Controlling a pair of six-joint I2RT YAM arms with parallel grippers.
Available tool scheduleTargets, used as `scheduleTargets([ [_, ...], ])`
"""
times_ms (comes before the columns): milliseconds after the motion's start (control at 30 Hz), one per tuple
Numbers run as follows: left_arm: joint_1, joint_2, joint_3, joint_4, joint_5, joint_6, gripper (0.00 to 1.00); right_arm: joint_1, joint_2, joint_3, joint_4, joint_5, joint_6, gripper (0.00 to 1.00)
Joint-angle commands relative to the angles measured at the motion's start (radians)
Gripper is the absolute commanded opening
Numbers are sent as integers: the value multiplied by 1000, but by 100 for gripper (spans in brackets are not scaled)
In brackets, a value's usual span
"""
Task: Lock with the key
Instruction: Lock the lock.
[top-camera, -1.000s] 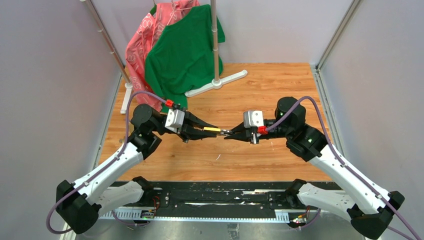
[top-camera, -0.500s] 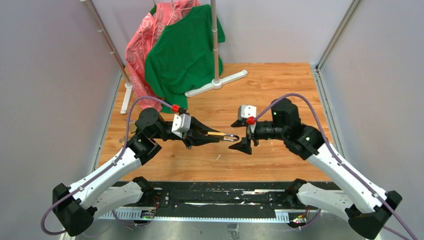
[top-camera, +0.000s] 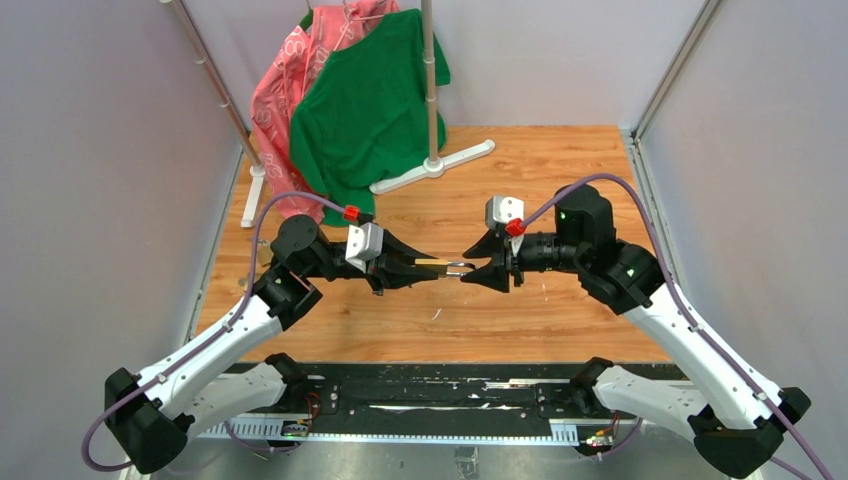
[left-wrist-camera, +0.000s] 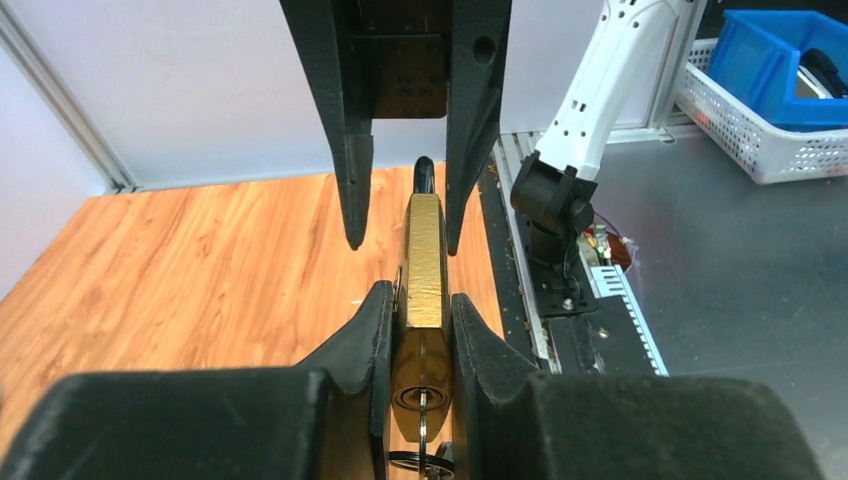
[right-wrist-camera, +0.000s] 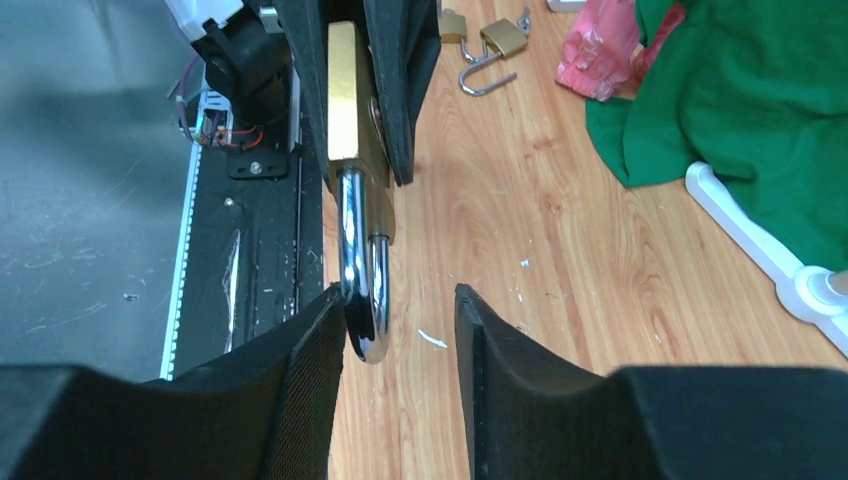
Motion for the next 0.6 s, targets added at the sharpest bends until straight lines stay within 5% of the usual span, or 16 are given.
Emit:
scheduleTargets([
  [0,3,-11,12,74,-19,-3,0,-12,-9,2,73,-60,75,40],
  [133,3,-7,12,74,-19,-8,0,-13,-9,-16,132,-74,109,26],
  [233,3,-6,16,74,-31,-12,0,-11,-1,-17,144,-79,116,3],
  [433,3,-11,10,75,-29,-17,0,-13,-12,-22,116,-47,83,0],
  [467,3,-15,3,75,-57,-30,9,-15,-23,-24,118,-33,70,0],
  [567,7,-29,-8,39,-105,1,61,-40,-48,-23,98,-30,25,0],
])
